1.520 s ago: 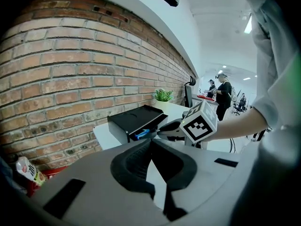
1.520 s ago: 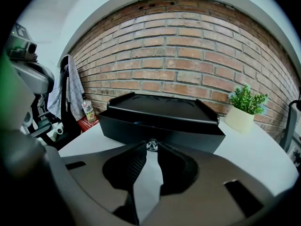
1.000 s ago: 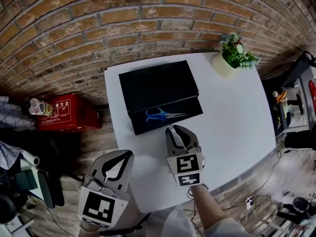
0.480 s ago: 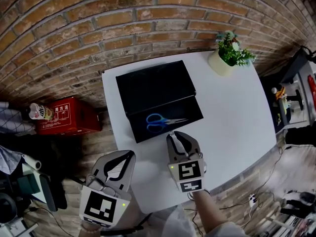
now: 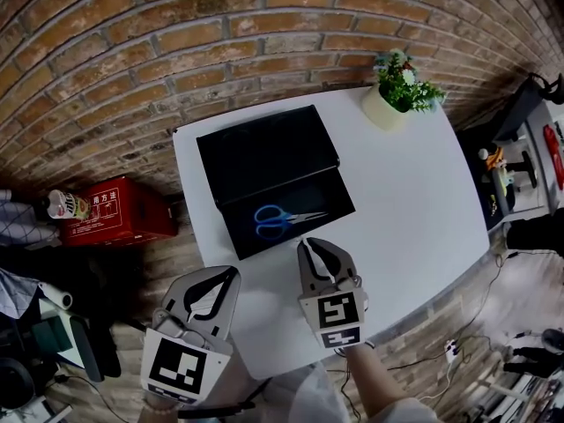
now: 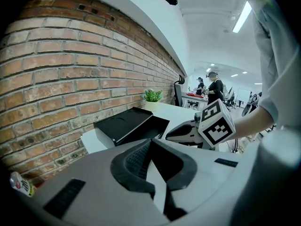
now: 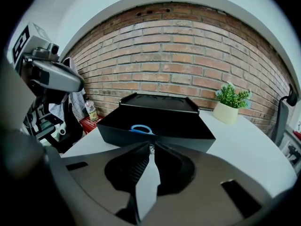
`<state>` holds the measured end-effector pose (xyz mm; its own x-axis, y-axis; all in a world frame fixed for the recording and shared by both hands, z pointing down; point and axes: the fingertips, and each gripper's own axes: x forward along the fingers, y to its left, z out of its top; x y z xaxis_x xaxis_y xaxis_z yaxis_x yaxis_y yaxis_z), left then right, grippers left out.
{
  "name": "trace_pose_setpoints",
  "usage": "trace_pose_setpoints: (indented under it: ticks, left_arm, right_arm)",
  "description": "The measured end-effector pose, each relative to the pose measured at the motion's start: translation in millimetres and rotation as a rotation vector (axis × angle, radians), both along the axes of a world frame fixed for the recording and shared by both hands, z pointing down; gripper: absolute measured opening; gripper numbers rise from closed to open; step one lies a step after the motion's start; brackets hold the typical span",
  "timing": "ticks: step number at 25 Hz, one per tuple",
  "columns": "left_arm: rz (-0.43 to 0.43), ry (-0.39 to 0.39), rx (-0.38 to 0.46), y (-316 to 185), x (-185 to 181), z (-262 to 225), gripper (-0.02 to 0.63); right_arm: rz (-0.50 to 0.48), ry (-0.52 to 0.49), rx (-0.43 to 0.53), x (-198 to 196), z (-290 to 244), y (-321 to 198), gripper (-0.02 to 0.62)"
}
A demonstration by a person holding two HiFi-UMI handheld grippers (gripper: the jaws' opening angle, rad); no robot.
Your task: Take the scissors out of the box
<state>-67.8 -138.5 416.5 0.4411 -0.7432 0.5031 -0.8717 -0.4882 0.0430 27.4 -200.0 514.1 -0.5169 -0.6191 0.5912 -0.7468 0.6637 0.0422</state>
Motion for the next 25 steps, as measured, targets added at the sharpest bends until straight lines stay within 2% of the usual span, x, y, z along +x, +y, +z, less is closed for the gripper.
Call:
trace_pose_setpoints:
  ticks: [10,17,25]
  left_arm:
    - [0.061,-0.029,0.005,-10,12,-1,0.017]
    - [0.154,-0.153,0.040,-36,29,1,0.017]
    - [0.270,-0.248,0.021,-63,47,19,0.017]
  right_arm:
    - [0.034,-0.021,-0.010,12,-3,9,0.058]
    - [0.038,-0.045,-0.035,20,-2,21,0.058]
    - [0.054,-0.074,-0.055,32,-1,27,0.058]
